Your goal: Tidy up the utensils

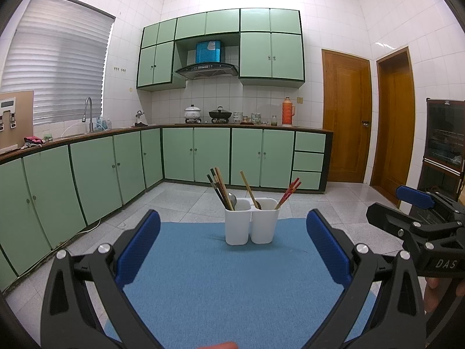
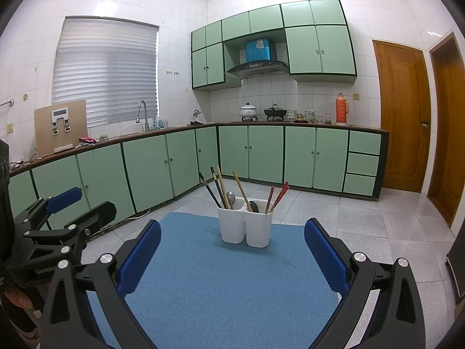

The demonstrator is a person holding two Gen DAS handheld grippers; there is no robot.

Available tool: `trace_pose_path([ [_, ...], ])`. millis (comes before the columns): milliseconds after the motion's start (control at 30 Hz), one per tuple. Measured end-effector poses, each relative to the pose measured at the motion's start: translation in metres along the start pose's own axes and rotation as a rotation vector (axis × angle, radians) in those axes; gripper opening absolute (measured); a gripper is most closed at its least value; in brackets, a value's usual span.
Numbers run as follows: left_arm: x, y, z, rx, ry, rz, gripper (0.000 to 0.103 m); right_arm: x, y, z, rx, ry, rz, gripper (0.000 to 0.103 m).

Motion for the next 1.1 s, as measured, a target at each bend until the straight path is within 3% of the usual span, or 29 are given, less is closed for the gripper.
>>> trace_pose_path([
  [1100, 0.0051, -0.0023, -0.0026, 0.001, 0.003, 0.012, 0.098, 0.0028, -0.0019, 0.0013, 0.0, 0.001, 0.005, 0.097],
])
Point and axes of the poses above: each gripper's, at about its wrist camera, not at the fingertips, and y roughly against the way its jaws point, z to its left, x to its underside, the point moved 4 cm from there along -y, roughly the way its jaws point, and after that the axes turned 6 degrees about y, right-handed, at the moved point
